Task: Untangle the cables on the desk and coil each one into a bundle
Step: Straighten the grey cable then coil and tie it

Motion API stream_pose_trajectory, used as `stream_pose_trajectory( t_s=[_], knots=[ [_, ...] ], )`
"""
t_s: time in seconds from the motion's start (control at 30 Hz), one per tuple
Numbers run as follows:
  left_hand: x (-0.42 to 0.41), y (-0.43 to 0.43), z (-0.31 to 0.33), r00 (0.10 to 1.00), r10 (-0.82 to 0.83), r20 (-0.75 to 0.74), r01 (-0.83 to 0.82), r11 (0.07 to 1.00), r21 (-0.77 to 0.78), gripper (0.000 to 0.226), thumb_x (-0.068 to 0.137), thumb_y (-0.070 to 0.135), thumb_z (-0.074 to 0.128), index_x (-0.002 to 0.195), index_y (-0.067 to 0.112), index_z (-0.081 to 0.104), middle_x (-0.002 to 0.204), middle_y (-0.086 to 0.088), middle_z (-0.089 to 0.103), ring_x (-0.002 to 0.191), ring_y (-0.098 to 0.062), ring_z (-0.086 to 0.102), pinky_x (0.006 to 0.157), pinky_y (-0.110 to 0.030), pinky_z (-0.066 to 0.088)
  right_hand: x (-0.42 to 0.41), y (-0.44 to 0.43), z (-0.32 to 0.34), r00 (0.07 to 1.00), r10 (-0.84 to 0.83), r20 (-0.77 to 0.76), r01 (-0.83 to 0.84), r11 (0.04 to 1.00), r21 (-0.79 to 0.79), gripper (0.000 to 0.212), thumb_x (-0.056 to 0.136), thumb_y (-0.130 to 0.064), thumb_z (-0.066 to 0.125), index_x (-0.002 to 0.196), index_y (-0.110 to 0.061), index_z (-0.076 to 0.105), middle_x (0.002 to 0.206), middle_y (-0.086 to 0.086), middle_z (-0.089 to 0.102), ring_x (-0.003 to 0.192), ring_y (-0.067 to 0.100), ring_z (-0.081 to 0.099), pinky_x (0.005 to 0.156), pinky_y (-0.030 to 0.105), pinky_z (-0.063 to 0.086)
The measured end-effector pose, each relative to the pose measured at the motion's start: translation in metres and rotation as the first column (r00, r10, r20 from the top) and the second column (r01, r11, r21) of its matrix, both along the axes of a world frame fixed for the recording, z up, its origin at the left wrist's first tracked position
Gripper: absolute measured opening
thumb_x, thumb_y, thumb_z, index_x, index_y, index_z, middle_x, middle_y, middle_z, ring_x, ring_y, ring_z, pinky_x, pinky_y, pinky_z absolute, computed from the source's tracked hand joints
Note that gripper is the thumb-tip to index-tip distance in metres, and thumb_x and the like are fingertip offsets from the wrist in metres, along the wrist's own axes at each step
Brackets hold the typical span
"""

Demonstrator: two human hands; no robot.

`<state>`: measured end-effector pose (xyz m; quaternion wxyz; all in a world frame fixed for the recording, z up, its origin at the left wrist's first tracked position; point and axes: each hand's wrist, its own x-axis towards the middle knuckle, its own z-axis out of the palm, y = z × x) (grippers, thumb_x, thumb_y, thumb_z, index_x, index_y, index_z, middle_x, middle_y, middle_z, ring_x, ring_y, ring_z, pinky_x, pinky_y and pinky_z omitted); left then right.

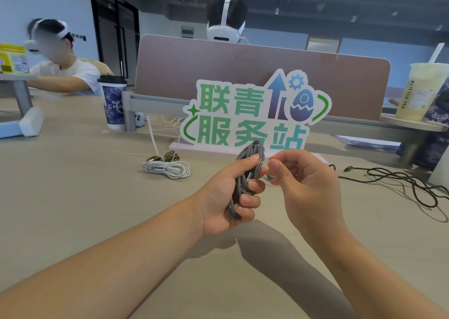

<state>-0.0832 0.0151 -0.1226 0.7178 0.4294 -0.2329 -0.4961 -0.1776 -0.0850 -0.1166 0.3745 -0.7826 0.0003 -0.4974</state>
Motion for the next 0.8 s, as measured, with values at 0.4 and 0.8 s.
stream_pose_trajectory(
  t_s=[0.4,0.8],
  knots=[
    [0.0014,0.0001,-0.0012,1.000,-0.013,-0.016,0.013,1.000,-0.011,0.028,0.072,0.042,0.065,0.087,0.020,0.054,0.057,0.008,0.037,0.037,-0.004,0.031,0.032,-0.013,0.022,0.0008,-0.0009,-0.0003,1.000,0.006,0.016,-0.006,1.000,0.013,0.023,0.086,-0.009,0.063,0.074,-0.028,0.060,0.068,-0.020,0.065,0.062,0.005,0.061,0.061,0.013,0.048],
    [0.0008,0.0007,-0.0012,1.000,-0.004,-0.013,0.004,1.000,-0.007,0.029,0.073,0.042,0.065,0.089,0.020,0.054,0.057,0.008,0.038,0.037,-0.004,0.032,0.033,-0.013,0.021,0.0004,0.0000,0.0004,1.000,-0.011,0.004,0.011,1.000,0.013,0.023,0.086,-0.009,0.063,0.075,-0.029,0.059,0.069,-0.020,0.065,0.064,0.006,0.062,0.061,0.013,0.049]
  ],
)
